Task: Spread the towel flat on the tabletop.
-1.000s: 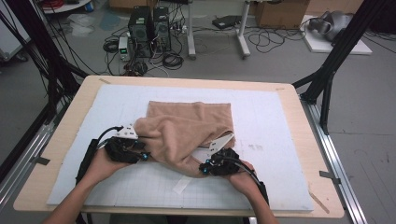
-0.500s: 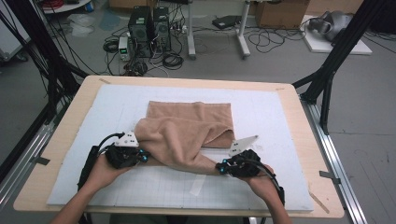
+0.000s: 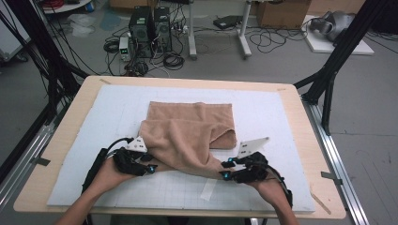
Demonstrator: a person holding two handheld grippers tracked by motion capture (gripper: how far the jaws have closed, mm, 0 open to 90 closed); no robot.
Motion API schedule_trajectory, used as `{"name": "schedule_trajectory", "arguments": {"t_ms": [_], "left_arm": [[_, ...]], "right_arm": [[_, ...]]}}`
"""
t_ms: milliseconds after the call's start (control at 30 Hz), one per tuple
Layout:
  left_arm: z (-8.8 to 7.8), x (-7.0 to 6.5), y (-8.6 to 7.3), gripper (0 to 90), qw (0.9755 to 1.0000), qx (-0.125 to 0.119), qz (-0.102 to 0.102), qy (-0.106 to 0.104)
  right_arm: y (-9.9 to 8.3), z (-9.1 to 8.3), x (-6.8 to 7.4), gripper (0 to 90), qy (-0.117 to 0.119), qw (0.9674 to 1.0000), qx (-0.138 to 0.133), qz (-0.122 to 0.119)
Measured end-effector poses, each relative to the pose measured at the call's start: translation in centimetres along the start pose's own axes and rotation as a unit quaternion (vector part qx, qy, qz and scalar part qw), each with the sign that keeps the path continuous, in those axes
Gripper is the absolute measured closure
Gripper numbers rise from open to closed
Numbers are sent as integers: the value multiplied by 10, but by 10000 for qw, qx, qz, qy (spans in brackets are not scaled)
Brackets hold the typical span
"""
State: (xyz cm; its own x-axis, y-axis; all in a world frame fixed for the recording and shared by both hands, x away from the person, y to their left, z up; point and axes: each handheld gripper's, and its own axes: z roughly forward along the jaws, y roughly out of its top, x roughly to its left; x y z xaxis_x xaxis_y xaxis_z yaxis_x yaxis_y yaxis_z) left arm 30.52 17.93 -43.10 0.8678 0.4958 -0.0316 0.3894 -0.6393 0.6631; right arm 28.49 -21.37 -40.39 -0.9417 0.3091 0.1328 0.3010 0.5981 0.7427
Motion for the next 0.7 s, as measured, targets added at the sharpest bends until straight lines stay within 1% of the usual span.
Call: {"name": "schedule_trajectory", "arguments": {"t_ms": [33, 67, 100, 133, 167, 200, 233, 267, 300, 333, 367, 500, 567, 633, 667, 700], "left_arm": [[0, 0, -1, 599, 10000, -67, -48, 22], [0, 0, -2, 629, 9999, -112, -75, 25], [-1, 1, -3, 684, 9998, -154, -80, 11], [-2, 2, -4, 741, 9997, -193, -106, -60], [-2, 1, -5, 797, 9997, -227, -106, -80], [-4, 0, -5, 831, 9997, -213, -43, -76], [-5, -1, -6, 843, 9997, -243, -49, -83], [-7, -3, -6, 850, 9996, -253, -41, -107], [-9, -5, -7, 854, 9995, -271, -13, -139], [-12, -7, -8, 855, 9995, -279, 14, -137], [-16, -11, -9, 855, 9995, -318, 42, -79], [-35, -32, -14, 856, 9985, -517, 131, -93], [-46, -41, -17, 856, 9981, -579, 194, -125], [-57, -49, -20, 857, 9975, -619, 278, -197], [-62, -52, -22, 856, 9971, -651, 312, -261], [-66, -54, -23, 851, 9967, -668, 326, -338]], "right_arm": [[2, 8, 3, 611, 46, 9998, 103, -143], [3, 16, 5, 611, 24, 9994, 246, -242], [3, 23, 6, 620, 29, 9990, 369, -266], [2, 31, 6, 646, 27, 9986, 468, -255], [1, 37, 4, 699, -16, 9980, 577, -257], [-1, 41, 3, 745, -25, 9977, 645, -208], [-3, 43, 2, 802, 14, 9981, 594, -162], [-4, 42, 1, 837, 55, 9985, 519, -144], [-4, 40, 0, 846, 115, 9986, 502, -140], [-4, 37, 1, 851, 182, 9985, 498, -119], [-4, 35, 3, 852, 223, 9985, 487, -131], [-1, 22, 15, 852, 250, 9987, 380, -219], [0, 16, 22, 852, 351, 9984, 371, -249], [3, 10, 32, 850, 514, 9974, 338, -366], [4, 7, 37, 838, 693, 9962, 314, -415], [5, 4, 42, 803, 875, 9946, 271, -490]]}}
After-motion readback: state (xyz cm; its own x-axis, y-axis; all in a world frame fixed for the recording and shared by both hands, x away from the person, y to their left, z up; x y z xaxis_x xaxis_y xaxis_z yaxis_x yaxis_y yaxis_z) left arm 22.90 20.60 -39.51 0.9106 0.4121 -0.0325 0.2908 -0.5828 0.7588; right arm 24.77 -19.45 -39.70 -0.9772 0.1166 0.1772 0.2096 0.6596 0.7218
